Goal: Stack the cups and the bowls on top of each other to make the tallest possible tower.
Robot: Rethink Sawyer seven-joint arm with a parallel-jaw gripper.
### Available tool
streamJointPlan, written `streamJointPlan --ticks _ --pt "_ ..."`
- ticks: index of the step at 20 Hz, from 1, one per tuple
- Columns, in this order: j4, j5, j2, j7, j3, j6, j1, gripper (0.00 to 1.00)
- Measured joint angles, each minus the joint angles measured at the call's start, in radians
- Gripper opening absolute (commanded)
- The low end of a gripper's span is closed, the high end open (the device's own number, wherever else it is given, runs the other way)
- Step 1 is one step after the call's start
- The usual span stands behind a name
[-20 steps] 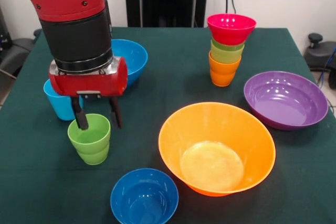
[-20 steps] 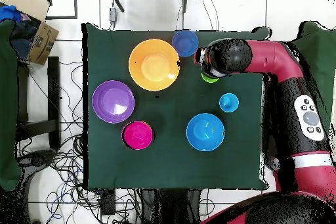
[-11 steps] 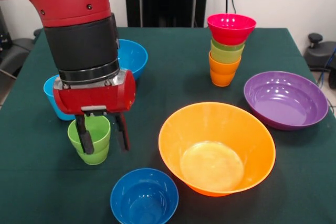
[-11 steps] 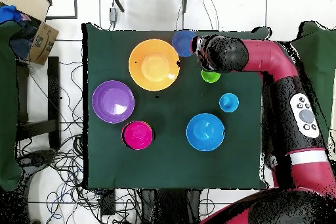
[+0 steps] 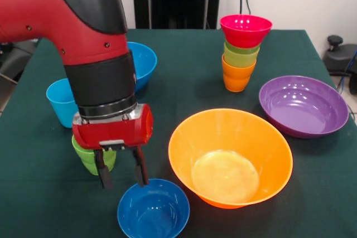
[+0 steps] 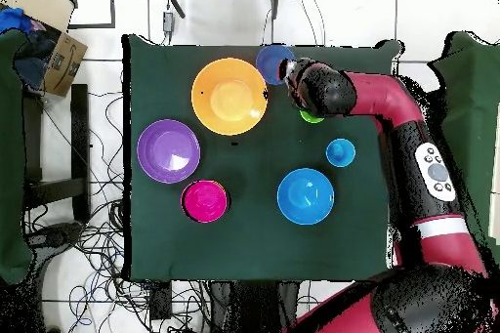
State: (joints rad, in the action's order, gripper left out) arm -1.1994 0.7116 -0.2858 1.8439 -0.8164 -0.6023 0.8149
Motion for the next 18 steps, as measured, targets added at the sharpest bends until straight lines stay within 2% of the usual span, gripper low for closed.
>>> streamJointPlan --ticks 11,18 --pt "0.0 0.021 0.071 0.0 0.009 0.046 0.001 1.0" --pt "0.001 0.032 0.079 0.0 0.038 0.055 -0.007 1.0"
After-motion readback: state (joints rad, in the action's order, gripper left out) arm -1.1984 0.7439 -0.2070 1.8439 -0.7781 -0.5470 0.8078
